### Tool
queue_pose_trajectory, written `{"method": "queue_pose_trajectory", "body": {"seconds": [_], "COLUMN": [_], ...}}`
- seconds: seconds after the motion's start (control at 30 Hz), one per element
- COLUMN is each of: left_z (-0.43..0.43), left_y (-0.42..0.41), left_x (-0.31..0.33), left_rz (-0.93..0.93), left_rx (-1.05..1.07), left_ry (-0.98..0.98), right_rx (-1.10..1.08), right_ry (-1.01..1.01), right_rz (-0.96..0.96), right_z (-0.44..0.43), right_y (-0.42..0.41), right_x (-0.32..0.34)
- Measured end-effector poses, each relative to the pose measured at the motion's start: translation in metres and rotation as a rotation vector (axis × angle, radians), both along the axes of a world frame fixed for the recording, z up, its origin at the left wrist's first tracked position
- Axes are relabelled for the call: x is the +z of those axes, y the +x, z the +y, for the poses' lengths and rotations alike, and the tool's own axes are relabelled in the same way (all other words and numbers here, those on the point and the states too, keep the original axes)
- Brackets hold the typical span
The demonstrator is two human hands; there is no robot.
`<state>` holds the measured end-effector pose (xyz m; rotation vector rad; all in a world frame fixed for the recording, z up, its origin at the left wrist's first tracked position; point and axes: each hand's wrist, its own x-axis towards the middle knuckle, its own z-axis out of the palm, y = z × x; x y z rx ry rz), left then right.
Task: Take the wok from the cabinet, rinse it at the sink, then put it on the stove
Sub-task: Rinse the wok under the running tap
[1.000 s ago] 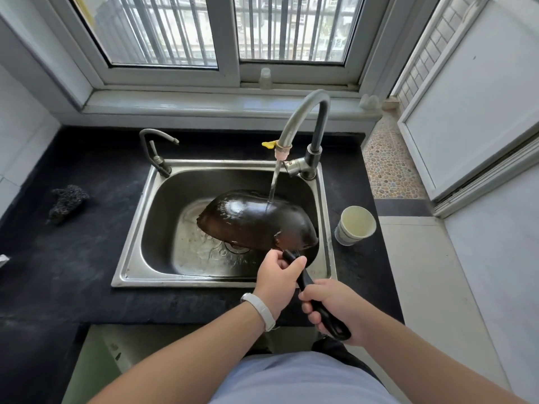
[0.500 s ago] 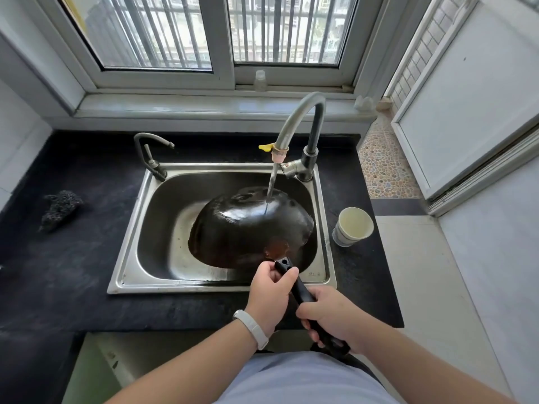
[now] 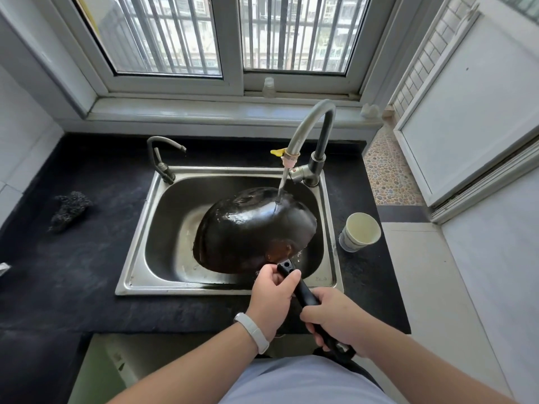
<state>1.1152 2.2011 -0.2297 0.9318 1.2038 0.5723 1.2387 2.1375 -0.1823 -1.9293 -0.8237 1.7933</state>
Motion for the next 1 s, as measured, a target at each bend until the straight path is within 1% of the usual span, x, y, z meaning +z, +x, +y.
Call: {"method": "queue_pose_trajectory", "body": {"seconds": [0.17, 0.47, 0.7, 1.0], "left_z": [0.001, -0.003, -0.006, 0.009], "left_y": [0.001, 0.007, 0.005, 0.015], "left_x": [-0.005, -0.011, -0.011, -0.008], "left_rz": [0.01, 0.041, 0.058, 0.179], "left_rx": [-0.013, -0.092, -0.095, -0.097], "left_ry": [-0.016, 0.009, 0.025, 0.123], "right_rx": [-0.02, -0.152, -0.192, -0.398], "right_ry": [-0.015, -0.087, -0.088, -0.159], "right_rz": [0.013, 0.141, 0.179, 0.349], "right_z": [-0.001, -0.01, -0.014, -0.006], "right_y": [0.0, 0.0, -0.003, -0.008], "right_x": [0.0, 0.0, -0.005, -0.003]}}
